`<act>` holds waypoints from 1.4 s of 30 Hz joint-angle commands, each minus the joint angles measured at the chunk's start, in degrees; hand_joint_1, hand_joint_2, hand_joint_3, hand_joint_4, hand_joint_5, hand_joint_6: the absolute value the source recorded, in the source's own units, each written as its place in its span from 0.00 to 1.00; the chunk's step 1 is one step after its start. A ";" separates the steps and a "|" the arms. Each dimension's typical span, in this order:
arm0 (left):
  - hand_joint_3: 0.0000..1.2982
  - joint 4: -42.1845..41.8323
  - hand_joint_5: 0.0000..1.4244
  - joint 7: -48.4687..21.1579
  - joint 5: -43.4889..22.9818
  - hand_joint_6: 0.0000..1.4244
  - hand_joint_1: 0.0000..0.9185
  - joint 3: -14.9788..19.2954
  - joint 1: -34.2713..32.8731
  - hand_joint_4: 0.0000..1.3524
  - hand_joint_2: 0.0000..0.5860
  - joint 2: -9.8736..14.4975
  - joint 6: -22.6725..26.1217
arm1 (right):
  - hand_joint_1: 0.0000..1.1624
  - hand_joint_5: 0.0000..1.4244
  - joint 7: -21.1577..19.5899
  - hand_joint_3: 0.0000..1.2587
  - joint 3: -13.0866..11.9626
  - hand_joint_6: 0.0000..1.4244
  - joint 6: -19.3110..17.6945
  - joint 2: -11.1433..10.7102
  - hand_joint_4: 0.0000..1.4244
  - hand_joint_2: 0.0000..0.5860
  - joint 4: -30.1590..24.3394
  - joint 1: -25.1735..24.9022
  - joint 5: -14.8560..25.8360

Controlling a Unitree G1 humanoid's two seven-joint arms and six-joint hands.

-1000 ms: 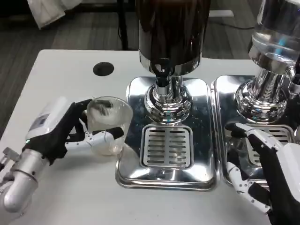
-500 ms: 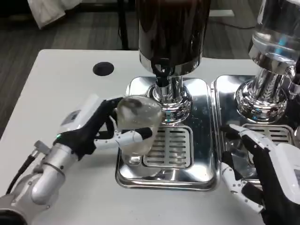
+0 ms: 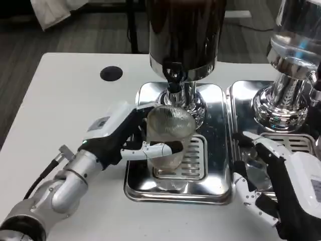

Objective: Grasp the cup under the faucet to collect the drink, then remove the cup.

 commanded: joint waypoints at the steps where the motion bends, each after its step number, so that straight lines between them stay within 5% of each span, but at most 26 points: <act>1: 0.22 0.25 0.40 0.19 2.11 0.55 0.17 -2.15 -2.03 0.22 0.25 0.04 1.36 | 0.42 0.17 -0.31 0.23 0.05 0.23 0.43 0.15 0.23 0.83 -0.19 -0.16 -0.21; 5: 0.19 -0.10 0.34 1.05 2.96 0.53 0.12 -2.72 -2.13 0.16 0.22 0.42 1.54 | 0.42 0.17 -0.32 0.23 -0.06 0.23 0.34 0.07 0.23 0.83 -0.20 -0.08 -0.12; 11: 0.17 -1.40 0.23 2.84 2.96 0.24 0.00 -2.91 -1.65 0.10 0.14 1.56 0.81 | 0.42 0.17 -0.37 0.24 -0.40 0.23 0.01 -0.24 0.23 0.83 -0.24 0.24 0.21; 22: 0.15 -5.29 0.14 0.95 -0.75 0.14 0.00 -0.48 0.55 0.04 0.11 3.93 -3.19 | 0.42 0.17 -0.72 0.24 -0.84 0.23 -0.71 -0.98 0.23 0.83 -0.78 1.51 0.78; 27: 0.14 -9.21 0.15 -5.68 -6.84 0.14 0.00 3.21 3.10 0.06 0.11 6.77 -5.61 | 0.42 0.17 -0.86 0.24 -1.09 0.23 -1.11 -1.31 0.23 0.83 -1.18 2.28 1.06; 33: 0.19 -16.72 0.28 -24.14 -22.45 0.33 0.00 8.83 4.08 0.21 0.17 10.79 -7.73 | 0.42 0.17 -1.03 0.24 -1.42 0.23 -1.66 -1.61 0.23 0.83 -1.36 2.96 1.35; 37: 0.24 -21.06 0.36 -33.98 -30.75 0.48 0.00 11.51 3.54 0.28 0.17 11.33 -6.03 | 0.42 0.17 -1.14 0.24 -1.46 0.23 -1.86 -1.59 0.23 0.83 -1.25 3.08 1.32; 42: 0.25 -24.56 0.35 -43.30 -37.45 0.49 0.00 13.77 2.83 0.29 0.16 10.69 -2.81 | 0.42 0.17 -1.09 0.24 -1.43 0.23 -1.78 -1.48 0.23 0.83 -0.91 2.66 1.27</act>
